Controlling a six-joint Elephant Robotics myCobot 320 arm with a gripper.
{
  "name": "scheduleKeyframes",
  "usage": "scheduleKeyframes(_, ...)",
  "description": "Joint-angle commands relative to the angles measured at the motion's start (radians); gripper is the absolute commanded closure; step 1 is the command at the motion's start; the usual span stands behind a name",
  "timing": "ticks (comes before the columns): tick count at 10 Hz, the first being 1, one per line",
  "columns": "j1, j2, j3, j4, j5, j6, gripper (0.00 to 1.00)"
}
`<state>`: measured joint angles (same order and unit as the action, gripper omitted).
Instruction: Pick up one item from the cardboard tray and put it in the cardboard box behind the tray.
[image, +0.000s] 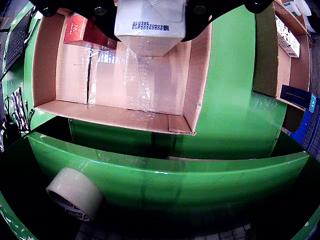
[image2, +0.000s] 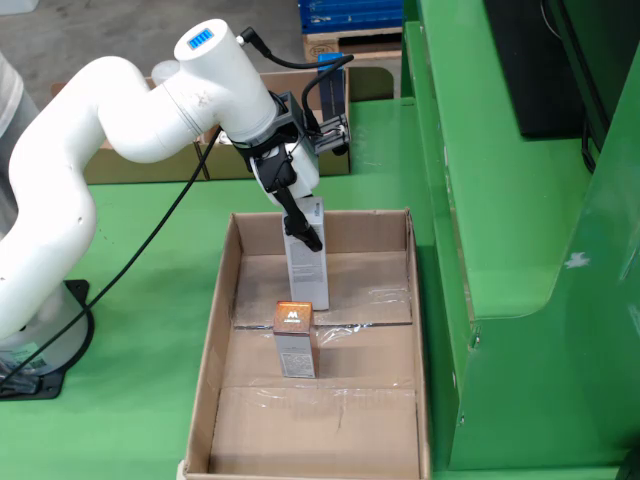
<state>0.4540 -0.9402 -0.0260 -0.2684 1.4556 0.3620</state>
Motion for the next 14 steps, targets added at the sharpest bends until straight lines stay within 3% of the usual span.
scheduleKeyframes(1,-0.003,0.028,0.026,0.012,-0.003,-0.005,1.00)
scheduleKeyframes(14,0.010,0.065,0.026,0.010,0.006,-0.017,1.00)
